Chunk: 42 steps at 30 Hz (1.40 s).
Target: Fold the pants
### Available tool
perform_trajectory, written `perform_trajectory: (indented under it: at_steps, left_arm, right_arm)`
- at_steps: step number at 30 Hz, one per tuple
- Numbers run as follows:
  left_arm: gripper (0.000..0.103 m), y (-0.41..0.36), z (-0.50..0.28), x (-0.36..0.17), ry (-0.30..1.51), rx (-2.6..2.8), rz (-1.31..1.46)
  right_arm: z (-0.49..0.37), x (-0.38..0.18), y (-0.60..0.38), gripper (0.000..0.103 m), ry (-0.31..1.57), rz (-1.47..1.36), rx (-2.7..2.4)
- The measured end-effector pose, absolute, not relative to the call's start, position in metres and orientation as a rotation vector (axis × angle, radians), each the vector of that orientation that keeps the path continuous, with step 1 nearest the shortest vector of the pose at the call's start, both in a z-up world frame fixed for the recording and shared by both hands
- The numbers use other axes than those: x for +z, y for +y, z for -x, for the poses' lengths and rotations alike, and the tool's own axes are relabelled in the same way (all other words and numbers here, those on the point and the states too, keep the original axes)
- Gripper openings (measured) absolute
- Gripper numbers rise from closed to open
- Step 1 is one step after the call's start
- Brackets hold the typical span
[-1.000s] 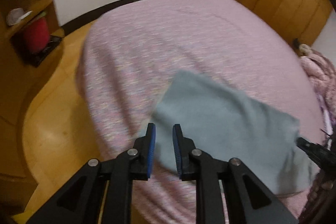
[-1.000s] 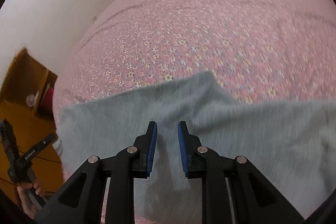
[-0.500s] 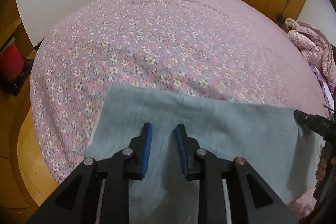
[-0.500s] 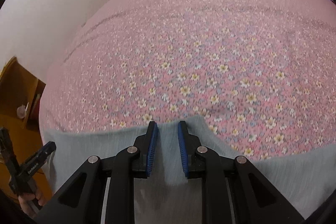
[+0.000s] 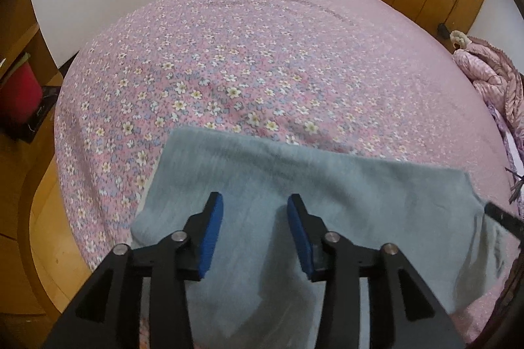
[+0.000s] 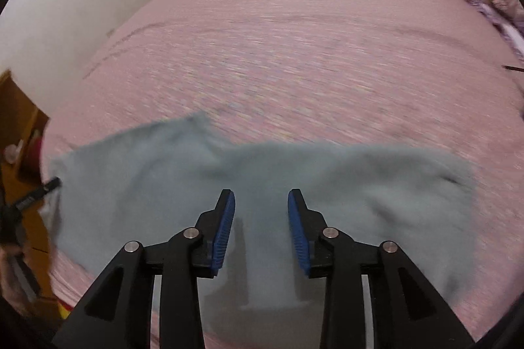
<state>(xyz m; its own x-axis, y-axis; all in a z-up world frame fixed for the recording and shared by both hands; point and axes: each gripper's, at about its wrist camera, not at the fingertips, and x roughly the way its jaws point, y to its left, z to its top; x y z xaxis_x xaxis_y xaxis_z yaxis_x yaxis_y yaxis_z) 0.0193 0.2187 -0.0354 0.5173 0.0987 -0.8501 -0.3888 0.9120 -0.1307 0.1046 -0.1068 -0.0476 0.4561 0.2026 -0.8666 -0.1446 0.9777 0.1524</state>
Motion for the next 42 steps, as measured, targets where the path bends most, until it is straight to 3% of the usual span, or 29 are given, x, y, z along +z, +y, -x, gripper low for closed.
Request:
perform_trajectory:
  at_steps: [9,13,19,22,33,37,42]
  left_arm:
    - [0.054,0.189,-0.001,-0.034,1.010,0.266,0.290]
    - [0.056,0.184,0.001,-0.036,1.016,0.277,0.269]
    - [0.058,0.180,0.000,-0.038,1.027,0.287,0.244]
    - [0.058,0.185,-0.003,-0.041,1.031,0.288,0.240]
    - [0.062,0.173,0.014,-0.042,1.049,0.295,0.241]
    - [0.064,0.170,0.016,-0.042,1.051,0.293,0.230]
    - [0.066,0.168,0.016,-0.042,1.051,0.296,0.226]
  right_arm:
    - [-0.064,-0.070,-0.205,0.039,1.129,-0.173,0.055]
    - [-0.053,-0.073,-0.227,0.031,1.121,-0.219,0.075]
    - [-0.033,-0.063,-0.245,0.031,1.088,-0.266,0.056]
    - [-0.020,-0.060,-0.260,0.041,1.067,-0.272,-0.033]
    - [-0.037,-0.091,-0.275,0.042,1.064,-0.548,0.069]
    - [-0.048,-0.095,-0.267,0.050,1.012,-0.611,0.064]
    - [-0.061,-0.098,-0.258,0.050,0.962,-0.645,0.040]
